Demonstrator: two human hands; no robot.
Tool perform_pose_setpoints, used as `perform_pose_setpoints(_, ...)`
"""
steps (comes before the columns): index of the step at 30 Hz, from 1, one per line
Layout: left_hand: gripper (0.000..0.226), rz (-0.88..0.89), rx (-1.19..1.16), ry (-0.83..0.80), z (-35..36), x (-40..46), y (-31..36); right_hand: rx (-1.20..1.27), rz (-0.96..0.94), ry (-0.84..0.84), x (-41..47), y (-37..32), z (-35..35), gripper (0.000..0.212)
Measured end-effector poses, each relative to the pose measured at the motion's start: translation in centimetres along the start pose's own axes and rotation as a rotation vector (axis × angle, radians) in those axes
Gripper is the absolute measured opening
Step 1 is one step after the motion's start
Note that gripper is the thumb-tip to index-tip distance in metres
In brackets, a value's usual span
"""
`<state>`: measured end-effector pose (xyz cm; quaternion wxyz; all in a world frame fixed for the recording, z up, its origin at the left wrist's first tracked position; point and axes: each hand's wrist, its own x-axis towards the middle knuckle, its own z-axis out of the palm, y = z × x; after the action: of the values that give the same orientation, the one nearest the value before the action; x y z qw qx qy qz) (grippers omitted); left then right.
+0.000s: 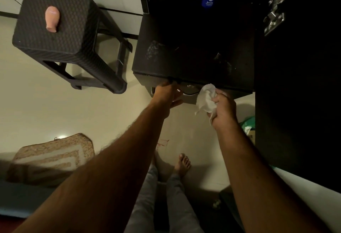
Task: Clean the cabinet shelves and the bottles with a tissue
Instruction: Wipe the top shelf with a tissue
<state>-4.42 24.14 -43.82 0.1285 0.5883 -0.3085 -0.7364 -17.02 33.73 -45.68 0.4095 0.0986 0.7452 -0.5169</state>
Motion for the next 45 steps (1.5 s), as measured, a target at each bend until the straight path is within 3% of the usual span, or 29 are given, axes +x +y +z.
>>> perform_pose_setpoints(3,0.031,0.013,0.003,-0.012,0.7,0.6,0.4,0.008,0.003,-0.044,0.4,-0.8,0.1,0.034)
perform_pose_setpoints(7,0.038,0.018,0.012,-0.07,0.4,0.4,-0.1,0.029,0.024,-0.042,0.2,-0.7,-0.1,0.049)
perform_pose_setpoints(10,0.042,-0.025,0.076,-0.109,0.0,0.0,-0.7,-0.009,-0.004,-0.057,-0.9,-0.4,-0.5,0.041)
perform_pose_setpoints(13,0.027,-0.047,0.205,-0.144,0.1,-1.8,-0.1,0.012,-0.058,-0.098,-3.3,-1.3,-0.9,0.034)
perform_pose_setpoints(15,0.033,-0.029,0.231,-0.224,0.5,-3.6,0.8,0.064,-0.1,-0.147,-5.1,-2.7,-1.0,0.034)
perform_pose_setpoints(20,0.059,0.152,0.356,-0.349,1.3,-9.6,5.1,0.117,-0.182,-0.247,-10.9,-9.2,-2.0,0.029)
perform_pose_setpoints(23,0.031,0.266,0.377,-0.439,1.7,-13.2,8.9,0.117,-0.247,-0.31,-14.8,-14.1,-2.7,0.03)
perform_pose_setpoints(28,0.037,0.374,0.36,-0.451,3.0,-19.1,16.9,0.069,-0.404,-0.378,-20.8,-22.0,-3.5,0.031)
perform_pose_setpoints(34,0.009,0.569,0.413,-0.543,4.1,-27.4,27.4,-0.006,-0.65,-0.363,-27.6,-30.3,-4.3,0.026)
perform_pose_setpoints(40,0.004,0.747,0.365,-0.534,4.4,-33.2,34.2,0.077,-0.834,-0.394,-33.4,-36.3,-4.8,0.029)
perform_pose_setpoints(45,0.02,0.915,0.353,-0.557,3.8,-37.3,38.5,0.091,-0.975,-0.414,-38.0,-39.7,-4.9,0.033)
